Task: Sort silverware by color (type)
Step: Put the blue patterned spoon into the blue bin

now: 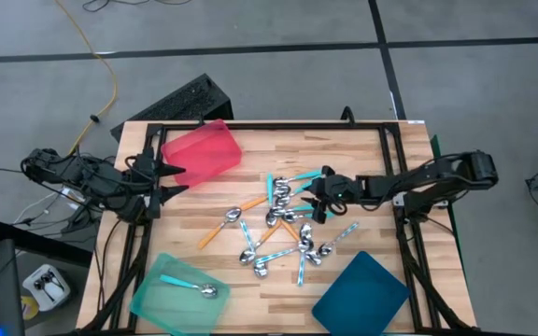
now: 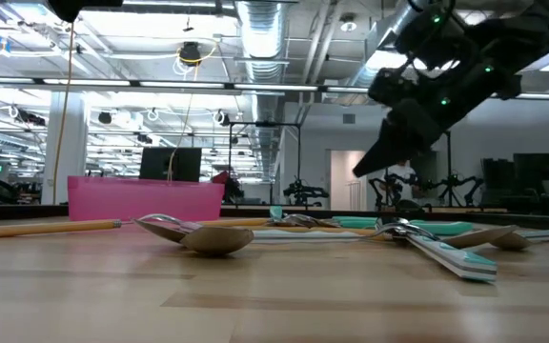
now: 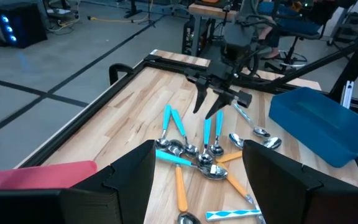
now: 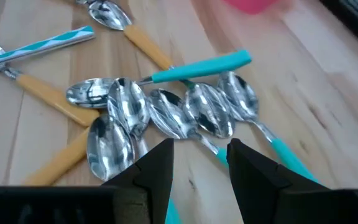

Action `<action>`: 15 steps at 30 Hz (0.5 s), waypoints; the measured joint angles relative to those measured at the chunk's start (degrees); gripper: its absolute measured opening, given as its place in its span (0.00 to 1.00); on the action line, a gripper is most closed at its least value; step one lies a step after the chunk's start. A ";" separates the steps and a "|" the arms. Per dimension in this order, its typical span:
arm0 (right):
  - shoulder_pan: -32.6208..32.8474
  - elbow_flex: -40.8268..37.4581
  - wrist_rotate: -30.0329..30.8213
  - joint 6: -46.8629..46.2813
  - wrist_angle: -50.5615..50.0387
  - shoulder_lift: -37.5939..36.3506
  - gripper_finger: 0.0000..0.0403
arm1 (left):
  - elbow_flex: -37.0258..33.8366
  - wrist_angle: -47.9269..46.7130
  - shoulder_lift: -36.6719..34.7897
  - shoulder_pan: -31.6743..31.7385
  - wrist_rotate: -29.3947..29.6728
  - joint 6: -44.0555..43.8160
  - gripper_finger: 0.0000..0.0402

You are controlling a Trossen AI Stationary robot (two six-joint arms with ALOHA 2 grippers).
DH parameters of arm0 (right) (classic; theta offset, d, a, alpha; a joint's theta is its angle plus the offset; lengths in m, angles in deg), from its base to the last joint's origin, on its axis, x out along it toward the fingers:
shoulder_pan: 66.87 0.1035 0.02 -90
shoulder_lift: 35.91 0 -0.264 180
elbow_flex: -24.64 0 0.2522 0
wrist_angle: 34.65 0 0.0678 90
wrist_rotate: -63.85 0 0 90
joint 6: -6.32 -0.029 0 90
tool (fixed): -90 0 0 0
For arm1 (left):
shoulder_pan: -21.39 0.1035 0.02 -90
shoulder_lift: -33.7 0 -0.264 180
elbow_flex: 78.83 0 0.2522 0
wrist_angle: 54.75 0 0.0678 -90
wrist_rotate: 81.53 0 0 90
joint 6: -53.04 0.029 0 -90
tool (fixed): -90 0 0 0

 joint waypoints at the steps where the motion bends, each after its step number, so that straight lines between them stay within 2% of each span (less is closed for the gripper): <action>1: 0.00 0.53 -0.05 -0.51 -0.23 1.05 0.44 | 0.00 0.01 0.16 0.00 0.04 0.00 0.56; 6: 2.37 3.59 -3.18 -2.63 -0.89 4.83 0.50 | 0.00 -0.94 0.83 0.00 0.04 -0.02 0.56; 15: 13.97 10.29 -1.98 -3.13 -0.69 6.11 0.56 | -0.02 -1.21 2.07 0.00 0.02 0.20 0.56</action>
